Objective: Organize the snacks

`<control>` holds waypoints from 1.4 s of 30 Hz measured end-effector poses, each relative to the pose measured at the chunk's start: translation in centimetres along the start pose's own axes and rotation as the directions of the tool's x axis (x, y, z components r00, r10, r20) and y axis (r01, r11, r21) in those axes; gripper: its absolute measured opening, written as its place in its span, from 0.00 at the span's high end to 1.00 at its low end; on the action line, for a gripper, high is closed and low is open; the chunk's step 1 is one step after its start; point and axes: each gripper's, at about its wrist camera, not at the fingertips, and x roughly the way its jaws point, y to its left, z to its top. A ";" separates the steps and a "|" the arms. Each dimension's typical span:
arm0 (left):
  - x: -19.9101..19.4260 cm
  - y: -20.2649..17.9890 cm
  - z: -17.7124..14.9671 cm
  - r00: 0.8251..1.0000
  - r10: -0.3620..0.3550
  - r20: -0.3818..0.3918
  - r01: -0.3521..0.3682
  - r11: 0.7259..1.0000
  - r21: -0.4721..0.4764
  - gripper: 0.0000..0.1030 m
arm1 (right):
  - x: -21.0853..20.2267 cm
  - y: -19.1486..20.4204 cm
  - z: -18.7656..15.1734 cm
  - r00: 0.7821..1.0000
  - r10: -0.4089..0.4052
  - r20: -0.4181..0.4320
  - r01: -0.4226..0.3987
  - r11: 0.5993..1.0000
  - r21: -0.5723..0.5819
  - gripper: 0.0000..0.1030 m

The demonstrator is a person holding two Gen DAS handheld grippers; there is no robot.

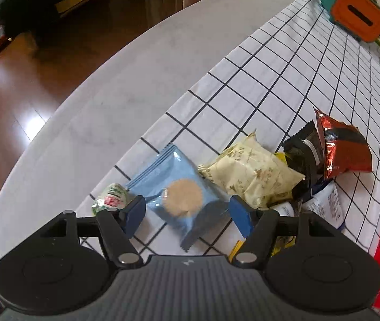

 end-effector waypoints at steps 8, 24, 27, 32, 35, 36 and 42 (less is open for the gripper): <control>1.2 -1.0 0.3 0.997 0.074 0.005 -0.073 0.995 -0.068 0.33 | 0.2 -1.3 0.2 1.000 0.013 -0.012 -0.013 1.000 -0.009 0.59; 1.6 -0.6 -1.1 0.997 0.079 0.026 -0.076 0.993 -0.089 0.53 | 1.1 -1.6 0.8 0.998 0.054 -0.039 -0.056 0.997 -0.057 0.59; 1.2 0.0 -1.7 0.998 0.057 0.020 -0.055 0.995 -0.088 0.53 | 1.2 -1.6 1.0 0.998 0.050 -0.039 -0.052 0.997 -0.059 0.59; -0.1 0.3 -2.7 0.999 0.028 0.033 -0.026 0.998 -0.052 0.53 | 0.7 -1.6 1.0 0.999 0.046 -0.025 -0.047 0.997 -0.062 0.59; -1.7 0.3 -3.5 0.999 0.007 0.052 -0.006 1.000 -0.027 0.53 | 0.3 -1.8 1.1 0.999 0.042 -0.016 -0.043 0.997 -0.060 0.59; -2.3 0.2 -3.7 0.998 0.003 0.062 -0.002 1.000 -0.017 0.53 | 0.2 -1.9 1.1 0.999 0.041 -0.014 -0.042 0.997 -0.058 0.59; -5.4 -1.0 -4.8 0.991 -0.037 0.131 0.029 0.998 0.057 0.53 | -0.7 -2.3 1.5 0.999 0.037 0.011 -0.037 0.998 -0.054 0.59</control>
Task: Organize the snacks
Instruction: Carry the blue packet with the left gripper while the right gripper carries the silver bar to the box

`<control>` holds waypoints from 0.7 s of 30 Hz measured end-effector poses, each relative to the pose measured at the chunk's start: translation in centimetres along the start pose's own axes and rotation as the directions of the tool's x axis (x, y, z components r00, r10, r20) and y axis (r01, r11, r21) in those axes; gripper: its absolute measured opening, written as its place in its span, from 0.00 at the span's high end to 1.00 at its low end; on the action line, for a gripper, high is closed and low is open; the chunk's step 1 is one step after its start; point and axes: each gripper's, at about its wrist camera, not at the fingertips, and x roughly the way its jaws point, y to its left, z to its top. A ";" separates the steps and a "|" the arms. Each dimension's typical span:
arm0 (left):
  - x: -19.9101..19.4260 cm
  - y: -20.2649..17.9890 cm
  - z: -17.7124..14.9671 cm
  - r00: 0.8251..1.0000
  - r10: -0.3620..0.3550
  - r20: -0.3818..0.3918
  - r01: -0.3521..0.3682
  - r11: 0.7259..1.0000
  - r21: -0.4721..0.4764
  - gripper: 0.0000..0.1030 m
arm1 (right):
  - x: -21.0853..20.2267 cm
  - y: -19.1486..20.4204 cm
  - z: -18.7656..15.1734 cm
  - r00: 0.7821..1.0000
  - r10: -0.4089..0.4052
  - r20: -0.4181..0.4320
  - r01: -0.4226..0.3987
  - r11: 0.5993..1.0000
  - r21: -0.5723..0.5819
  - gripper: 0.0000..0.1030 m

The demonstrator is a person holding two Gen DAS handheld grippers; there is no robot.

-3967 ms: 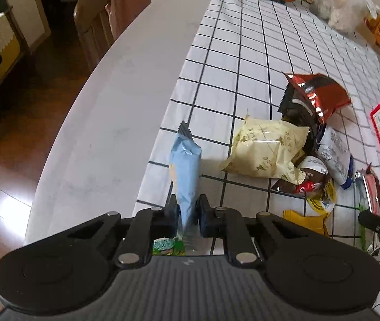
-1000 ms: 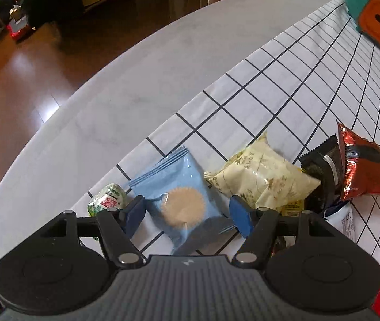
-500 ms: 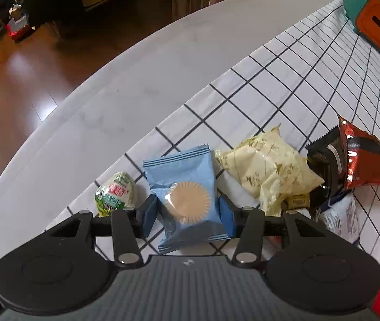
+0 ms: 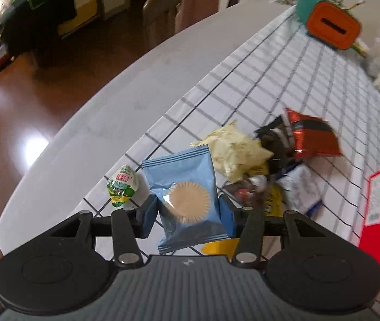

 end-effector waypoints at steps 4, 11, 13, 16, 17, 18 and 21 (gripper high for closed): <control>-2.3 -1.5 -0.6 0.998 -0.043 0.039 0.041 0.997 0.070 0.53 | -0.8 -0.4 0.4 1.000 -0.007 0.026 0.007 1.000 -0.001 0.59; -6.1 -6.9 -1.8 0.984 -0.163 0.079 0.139 0.959 0.248 0.53 | -2.4 -2.0 1.5 0.996 -0.045 0.081 0.045 0.999 0.003 0.59; -6.8 -8.8 -2.2 0.978 -0.192 0.083 0.160 0.941 0.298 0.53 | -2.9 -3.0 2.0 0.994 -0.060 0.092 0.060 0.998 0.007 0.59; -7.7 -12.0 -3.0 0.968 -0.239 0.076 0.195 0.909 0.369 0.53 | -3.3 -4.6 2.7 0.990 -0.097 0.099 0.096 0.995 0.013 0.59; -8.0 -13.1 -3.2 0.965 -0.255 0.069 0.209 0.897 0.389 0.53 | -3.5 -5.2 3.0 0.989 -0.110 0.102 0.109 0.994 0.012 0.59; -8.1 -14.3 -3.5 0.961 -0.272 0.056 0.226 0.883 0.411 0.53 | -3.6 -5.7 3.1 0.987 -0.124 0.105 0.123 0.992 0.009 0.59; -8.5 -17.4 -4.6 0.952 -0.305 0.037 0.253 0.845 0.471 0.53 | -3.8 -7.5 3.9 0.981 -0.162 0.102 0.162 0.987 0.006 0.59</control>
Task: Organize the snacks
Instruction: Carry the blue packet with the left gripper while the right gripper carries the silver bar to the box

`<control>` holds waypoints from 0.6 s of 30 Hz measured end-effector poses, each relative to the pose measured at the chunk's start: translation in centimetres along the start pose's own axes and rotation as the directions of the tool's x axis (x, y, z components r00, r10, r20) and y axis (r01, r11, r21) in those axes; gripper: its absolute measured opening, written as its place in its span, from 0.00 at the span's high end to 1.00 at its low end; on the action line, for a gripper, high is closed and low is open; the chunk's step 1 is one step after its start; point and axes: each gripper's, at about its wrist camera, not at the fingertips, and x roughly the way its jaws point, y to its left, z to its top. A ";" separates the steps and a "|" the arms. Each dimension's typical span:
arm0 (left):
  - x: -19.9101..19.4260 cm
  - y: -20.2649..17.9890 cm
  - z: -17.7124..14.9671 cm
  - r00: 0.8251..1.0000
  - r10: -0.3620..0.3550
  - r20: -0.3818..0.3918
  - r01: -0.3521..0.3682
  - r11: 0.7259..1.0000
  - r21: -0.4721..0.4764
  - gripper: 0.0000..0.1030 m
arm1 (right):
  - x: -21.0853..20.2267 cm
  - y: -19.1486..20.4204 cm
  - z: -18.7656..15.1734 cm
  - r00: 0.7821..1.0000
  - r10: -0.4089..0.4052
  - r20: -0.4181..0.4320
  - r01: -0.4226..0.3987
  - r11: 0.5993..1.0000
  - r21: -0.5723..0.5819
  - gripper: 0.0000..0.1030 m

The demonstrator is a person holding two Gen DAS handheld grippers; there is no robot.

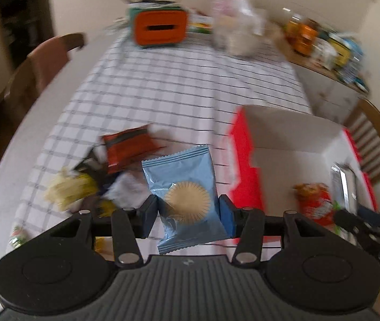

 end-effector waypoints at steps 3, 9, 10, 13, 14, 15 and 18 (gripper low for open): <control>0.4 -3.1 0.4 1.000 -0.015 0.002 0.015 0.998 0.060 0.53 | 0.5 -2.0 0.9 0.999 -0.047 -0.003 0.047 0.999 -0.007 0.59; 2.7 -8.5 1.0 0.998 -0.047 -0.031 0.052 0.985 0.162 0.53 | 2.1 -5.2 2.0 0.994 -0.100 -0.034 0.099 0.995 -0.024 0.59; 3.2 -9.2 1.0 0.998 -0.044 -0.033 0.050 0.983 0.175 0.53 | 2.5 -5.6 2.1 0.993 -0.109 -0.038 0.108 0.994 -0.023 0.59; 4.9 -11.2 0.9 0.998 -0.034 -0.043 0.043 0.973 0.227 0.53 | 3.6 -6.8 2.6 0.991 -0.127 -0.048 0.126 0.992 -0.028 0.59; 5.5 -11.7 0.9 0.998 -0.026 -0.050 0.037 0.971 0.237 0.53 | 4.1 -7.0 2.8 0.990 -0.131 -0.056 0.129 0.991 -0.032 0.59; 6.1 -12.2 0.9 0.998 -0.022 -0.062 0.037 0.968 0.247 0.53 | 4.6 -7.3 2.9 0.989 -0.130 -0.070 0.127 0.991 -0.038 0.59; 7.8 -13.2 0.9 0.996 -0.024 -0.090 0.048 0.963 0.267 0.53 | 6.1 -7.7 2.8 0.985 -0.130 -0.111 0.123 0.990 -0.070 0.59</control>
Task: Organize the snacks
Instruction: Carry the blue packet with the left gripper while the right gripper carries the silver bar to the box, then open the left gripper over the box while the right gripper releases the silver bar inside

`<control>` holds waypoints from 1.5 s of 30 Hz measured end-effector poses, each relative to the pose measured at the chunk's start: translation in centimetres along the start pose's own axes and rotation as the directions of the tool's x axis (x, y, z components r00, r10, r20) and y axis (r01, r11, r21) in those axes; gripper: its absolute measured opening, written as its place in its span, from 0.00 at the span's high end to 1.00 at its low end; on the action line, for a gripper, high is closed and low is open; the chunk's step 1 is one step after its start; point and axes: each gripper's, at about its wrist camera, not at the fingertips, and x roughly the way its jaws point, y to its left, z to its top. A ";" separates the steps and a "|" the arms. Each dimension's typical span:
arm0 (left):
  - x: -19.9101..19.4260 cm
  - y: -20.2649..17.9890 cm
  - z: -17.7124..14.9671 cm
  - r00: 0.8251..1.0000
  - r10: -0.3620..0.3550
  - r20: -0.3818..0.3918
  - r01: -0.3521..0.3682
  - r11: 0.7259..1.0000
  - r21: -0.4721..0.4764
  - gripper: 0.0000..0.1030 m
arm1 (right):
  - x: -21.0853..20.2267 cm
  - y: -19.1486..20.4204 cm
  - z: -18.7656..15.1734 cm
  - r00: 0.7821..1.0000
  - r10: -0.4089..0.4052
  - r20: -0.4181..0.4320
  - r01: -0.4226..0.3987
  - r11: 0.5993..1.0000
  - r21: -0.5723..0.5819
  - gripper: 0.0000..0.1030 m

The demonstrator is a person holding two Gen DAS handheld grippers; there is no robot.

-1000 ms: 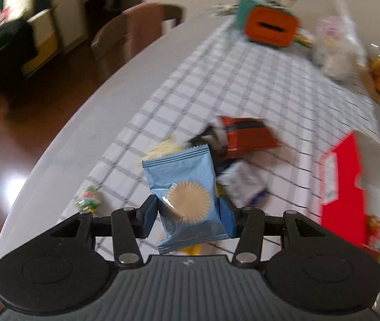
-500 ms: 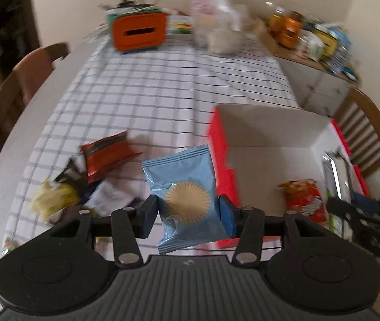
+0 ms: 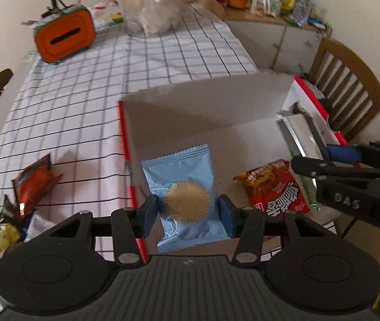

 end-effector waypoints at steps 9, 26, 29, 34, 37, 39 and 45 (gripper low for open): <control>3.5 -1.2 0.5 0.997 0.023 -0.076 -0.018 0.998 0.059 0.53 | 3.7 0.7 -0.5 0.995 -0.018 -0.097 0.008 0.995 -0.104 0.59; 3.6 -2.0 0.4 0.996 0.048 -0.080 -0.039 0.993 0.110 0.53 | 3.6 0.1 -1.3 0.992 0.028 -0.123 -0.039 0.996 -0.083 0.58; 2.7 -1.9 0.5 0.998 0.041 -0.056 -0.034 0.993 0.111 0.53 | 2.4 -0.1 -1.0 0.993 0.059 -0.101 -0.066 0.995 -0.072 0.56; 1.1 -1.2 0.3 0.999 0.013 -0.031 -0.010 0.996 0.090 0.51 | 0.3 0.0 -0.9 0.994 0.086 -0.061 -0.089 0.995 -0.055 0.50; 0.0 -0.8 0.2 1.000 -0.008 -0.010 0.009 0.997 0.080 0.49 | -0.9 0.2 -0.7 0.994 0.102 -0.042 -0.104 0.994 -0.041 0.48; -0.7 -0.4 0.1 1.000 -0.009 0.009 0.009 0.997 0.078 0.46 | -1.8 0.4 -0.7 0.993 0.112 -0.025 -0.113 0.993 -0.035 0.46; -3.1 1.3 -0.5 0.998 -0.019 0.058 0.016 0.998 0.054 0.38 | -4.5 1.5 -0.8 0.990 0.135 0.032 -0.133 0.990 -0.036 0.37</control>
